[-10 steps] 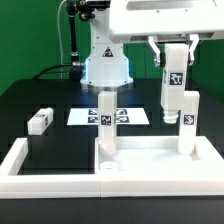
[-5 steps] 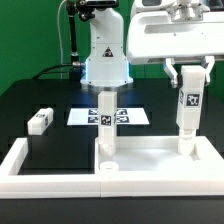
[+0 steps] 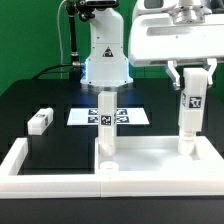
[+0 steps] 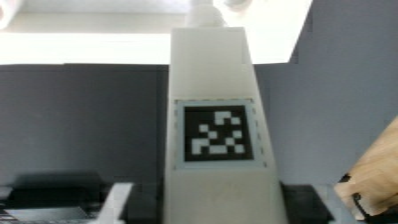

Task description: Assemble desk

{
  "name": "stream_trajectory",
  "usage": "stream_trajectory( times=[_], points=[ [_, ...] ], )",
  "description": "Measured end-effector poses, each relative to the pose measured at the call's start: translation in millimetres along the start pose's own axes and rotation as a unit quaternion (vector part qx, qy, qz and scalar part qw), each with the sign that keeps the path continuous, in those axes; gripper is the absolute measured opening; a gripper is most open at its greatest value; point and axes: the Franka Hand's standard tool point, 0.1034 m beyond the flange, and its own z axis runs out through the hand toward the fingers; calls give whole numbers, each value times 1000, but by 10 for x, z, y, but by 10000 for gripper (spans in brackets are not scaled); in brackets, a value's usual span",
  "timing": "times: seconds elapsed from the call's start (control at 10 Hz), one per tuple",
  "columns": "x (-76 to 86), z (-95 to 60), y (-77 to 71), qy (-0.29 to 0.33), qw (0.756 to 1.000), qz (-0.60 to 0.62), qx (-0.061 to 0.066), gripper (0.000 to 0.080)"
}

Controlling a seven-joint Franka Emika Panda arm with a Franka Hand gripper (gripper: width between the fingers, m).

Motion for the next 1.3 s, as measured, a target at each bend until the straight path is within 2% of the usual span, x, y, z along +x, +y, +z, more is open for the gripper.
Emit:
stream_trajectory(
  times=[0.1, 0.2, 0.6, 1.1, 1.3],
  points=[
    [67, 59, -103, 4, 1000, 4, 3, 290],
    [59, 117, -132, 3, 1000, 0, 2, 290],
    [41, 235, -132, -1, 1000, -3, -1, 290],
    [-122, 374, -129, -15, 1000, -8, -5, 290],
    [-129, 376, -157, -15, 1000, -10, -4, 290]
  ],
)
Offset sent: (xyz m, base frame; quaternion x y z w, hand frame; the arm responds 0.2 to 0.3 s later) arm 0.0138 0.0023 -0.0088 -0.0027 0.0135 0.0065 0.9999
